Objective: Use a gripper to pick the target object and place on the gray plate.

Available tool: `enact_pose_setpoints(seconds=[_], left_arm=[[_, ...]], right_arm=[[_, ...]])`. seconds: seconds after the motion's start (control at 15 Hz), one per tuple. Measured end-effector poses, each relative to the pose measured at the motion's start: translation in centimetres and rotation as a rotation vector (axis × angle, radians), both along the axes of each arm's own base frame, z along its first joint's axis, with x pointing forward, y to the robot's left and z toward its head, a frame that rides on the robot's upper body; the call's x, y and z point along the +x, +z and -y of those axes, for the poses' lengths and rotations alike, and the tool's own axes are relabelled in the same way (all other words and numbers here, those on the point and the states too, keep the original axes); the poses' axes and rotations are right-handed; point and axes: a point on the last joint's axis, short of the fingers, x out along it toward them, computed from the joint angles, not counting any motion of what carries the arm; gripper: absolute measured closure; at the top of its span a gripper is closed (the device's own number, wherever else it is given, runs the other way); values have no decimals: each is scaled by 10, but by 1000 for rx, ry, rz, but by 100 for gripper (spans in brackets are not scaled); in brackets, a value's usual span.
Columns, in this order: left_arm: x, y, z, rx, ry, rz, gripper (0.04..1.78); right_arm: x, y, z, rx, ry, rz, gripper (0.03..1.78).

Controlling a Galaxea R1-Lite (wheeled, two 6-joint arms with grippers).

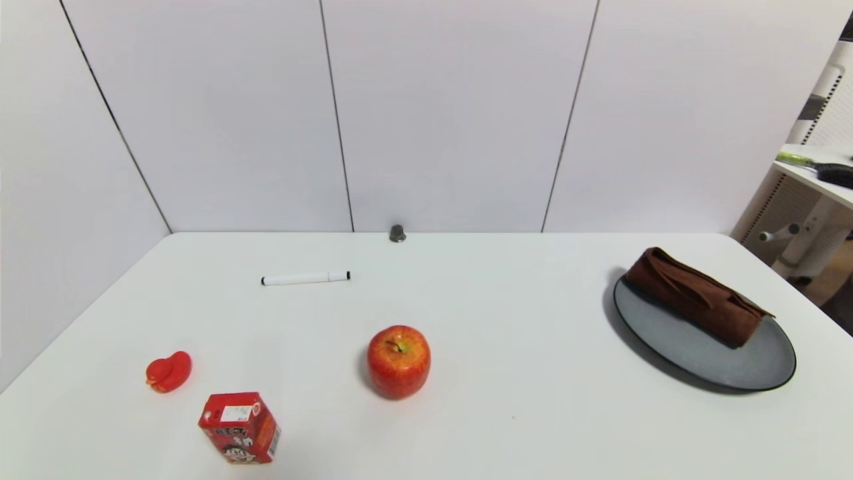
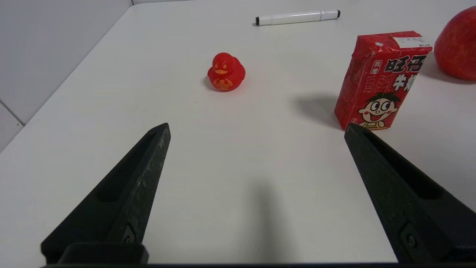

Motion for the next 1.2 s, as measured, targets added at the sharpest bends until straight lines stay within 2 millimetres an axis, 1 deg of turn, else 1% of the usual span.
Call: enact_pose_setpoints(seconds=[0.2,0.47,0.6,1.2], left_arm=[[0,0,0,0,0,0,13],[0,0,0,0,0,0,13],[0,0,0,0,0,0,13],[0,0,0,0,0,0,13]], right_arm=[[-8,-7,1,37,-36,55,12],[-9,-9,1,101,-50,104,12],[-10,-10,1,126,-54,108,12],[-10,-11,1,133,-56,107,12]])
